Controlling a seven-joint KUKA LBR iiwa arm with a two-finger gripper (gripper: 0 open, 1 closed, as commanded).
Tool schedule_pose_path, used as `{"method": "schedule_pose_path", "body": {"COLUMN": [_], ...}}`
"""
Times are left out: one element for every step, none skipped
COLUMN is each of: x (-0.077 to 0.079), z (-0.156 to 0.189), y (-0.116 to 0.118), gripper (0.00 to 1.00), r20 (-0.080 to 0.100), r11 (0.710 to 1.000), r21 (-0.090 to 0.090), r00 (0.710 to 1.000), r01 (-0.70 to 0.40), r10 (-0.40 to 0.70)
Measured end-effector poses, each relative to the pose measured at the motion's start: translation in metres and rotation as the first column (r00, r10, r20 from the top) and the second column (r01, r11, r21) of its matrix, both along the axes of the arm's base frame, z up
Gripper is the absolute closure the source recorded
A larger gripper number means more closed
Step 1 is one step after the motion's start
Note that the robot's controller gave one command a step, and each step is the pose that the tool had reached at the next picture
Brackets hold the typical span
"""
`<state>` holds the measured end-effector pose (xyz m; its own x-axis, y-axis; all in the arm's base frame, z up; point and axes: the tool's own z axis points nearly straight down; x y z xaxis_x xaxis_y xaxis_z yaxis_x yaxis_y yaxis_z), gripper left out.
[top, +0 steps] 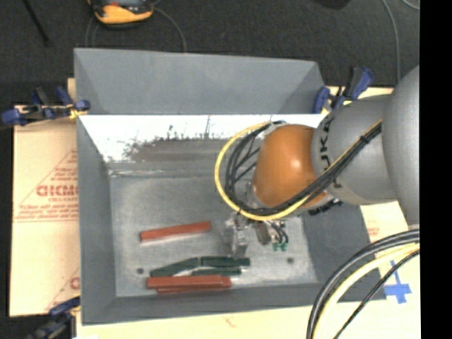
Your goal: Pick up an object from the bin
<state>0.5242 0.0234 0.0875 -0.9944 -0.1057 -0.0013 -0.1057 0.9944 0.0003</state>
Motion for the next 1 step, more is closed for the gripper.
{"method": "schedule_pose_path", "body": {"x": [0.0007], "z": [0.0007], "y": [0.0001], "gripper": [0.00], "r20": [0.002], "r11": [1.000], "r21": [0.000], "r00": [1.000], "r01": [0.000], "r10": [0.000]}}
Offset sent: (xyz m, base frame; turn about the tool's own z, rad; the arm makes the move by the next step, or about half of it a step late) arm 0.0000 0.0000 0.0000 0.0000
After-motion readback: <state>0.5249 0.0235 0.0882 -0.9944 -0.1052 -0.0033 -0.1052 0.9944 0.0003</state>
